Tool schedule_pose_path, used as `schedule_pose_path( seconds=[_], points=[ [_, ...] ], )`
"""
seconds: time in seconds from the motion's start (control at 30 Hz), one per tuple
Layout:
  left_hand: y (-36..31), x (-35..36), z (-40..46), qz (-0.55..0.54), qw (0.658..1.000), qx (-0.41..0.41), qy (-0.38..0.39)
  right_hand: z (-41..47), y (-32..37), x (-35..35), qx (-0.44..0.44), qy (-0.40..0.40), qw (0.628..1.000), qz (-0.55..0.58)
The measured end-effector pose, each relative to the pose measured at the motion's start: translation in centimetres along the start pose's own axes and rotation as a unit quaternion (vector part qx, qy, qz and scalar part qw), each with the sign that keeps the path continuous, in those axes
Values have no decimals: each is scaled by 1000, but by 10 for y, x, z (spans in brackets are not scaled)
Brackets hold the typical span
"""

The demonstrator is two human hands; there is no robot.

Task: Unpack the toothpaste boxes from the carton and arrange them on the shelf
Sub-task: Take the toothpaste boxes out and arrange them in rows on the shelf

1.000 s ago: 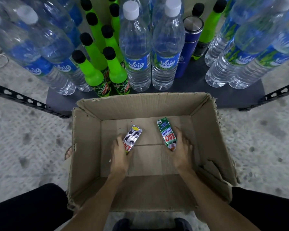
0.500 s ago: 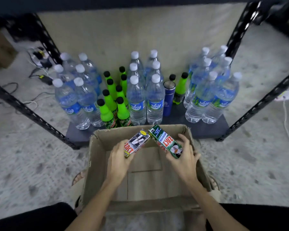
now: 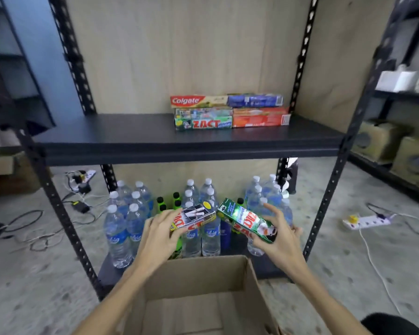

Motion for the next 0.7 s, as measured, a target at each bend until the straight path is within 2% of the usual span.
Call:
schedule_pose_path(
  seconds=[0.4, 0.53, 0.7],
  points=[
    [-100, -126, 86, 8, 992, 99, -83, 108, 75, -117, -105, -29, 994, 12],
    [-133, -147, 128, 42, 985, 139, -93, 160, 80, -142, -124, 9, 992, -16],
    [-152, -117, 193, 108, 983, 142, -31, 234, 60, -138, -125, 88, 982, -110]
  ],
)
Point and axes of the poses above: each hand's wrist, its own z-axis towards the middle knuckle, its own x-axis out of the palm, y = z × x, the point moved 10 cm from there along z, towards the middle knuckle, and after that the axes turned 9 degrees about -x, right-handed, at the moved point
